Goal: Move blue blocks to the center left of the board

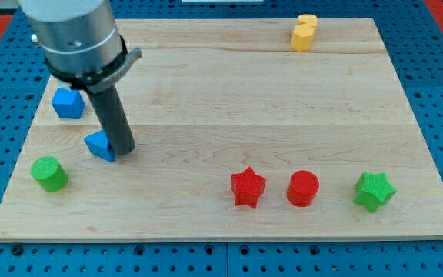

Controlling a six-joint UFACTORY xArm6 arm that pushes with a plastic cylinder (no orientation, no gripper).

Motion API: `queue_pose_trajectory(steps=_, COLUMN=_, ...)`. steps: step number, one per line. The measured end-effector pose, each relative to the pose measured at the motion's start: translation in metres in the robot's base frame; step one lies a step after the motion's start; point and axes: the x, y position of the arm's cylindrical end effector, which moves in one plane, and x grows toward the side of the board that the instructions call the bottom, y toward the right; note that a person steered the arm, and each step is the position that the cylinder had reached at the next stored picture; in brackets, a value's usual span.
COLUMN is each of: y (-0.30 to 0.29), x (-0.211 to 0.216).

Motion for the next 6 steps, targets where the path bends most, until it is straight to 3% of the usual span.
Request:
queue_pose_trajectory(steps=2, y=0.031, x=0.027)
queue_pose_trajectory(steps=3, y=-0.004, x=0.024)
queue_pose_trajectory(steps=5, y=-0.070, x=-0.056)
queue_pose_trajectory(steps=6, y=-0.032, x=-0.056)
